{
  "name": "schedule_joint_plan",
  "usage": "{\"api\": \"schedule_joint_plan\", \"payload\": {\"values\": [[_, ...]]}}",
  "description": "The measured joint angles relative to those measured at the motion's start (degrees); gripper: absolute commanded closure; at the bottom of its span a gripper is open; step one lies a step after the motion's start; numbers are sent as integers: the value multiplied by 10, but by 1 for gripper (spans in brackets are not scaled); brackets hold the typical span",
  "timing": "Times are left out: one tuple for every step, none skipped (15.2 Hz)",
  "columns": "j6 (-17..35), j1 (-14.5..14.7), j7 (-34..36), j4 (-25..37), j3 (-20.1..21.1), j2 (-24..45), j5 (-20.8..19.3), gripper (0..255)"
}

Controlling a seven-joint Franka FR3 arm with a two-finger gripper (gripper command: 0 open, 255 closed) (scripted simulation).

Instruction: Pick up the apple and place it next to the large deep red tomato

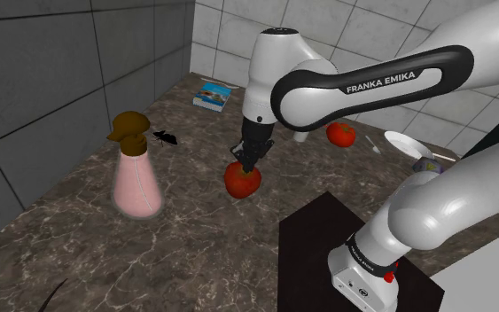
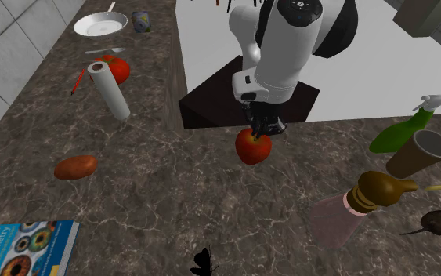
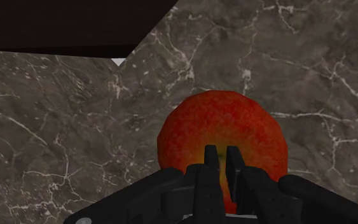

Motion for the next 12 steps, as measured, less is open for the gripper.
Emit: {"api": "schedule_joint_plan", "payload": {"values": [[0,0,0,0,0,0,0,255],[0,0,0,0,0,0,0,255],[0,0,0,0,0,0,0,255],[0,0,0,0,0,0,0,255],[0,0,0,0,0,0,0,255],[0,0,0,0,0,0,0,255],[-3,0,0,2,0,-1,0,255],[-11,1,-1,6,-2,-6,2,255],[-18,1,-2,10,-3,-8,2,255],[-24,1,-3,14,-4,-10,2,255],[-32,1,-3,20,-5,-13,2,255],[-40,1,-5,23,-6,-17,3,255]]}}
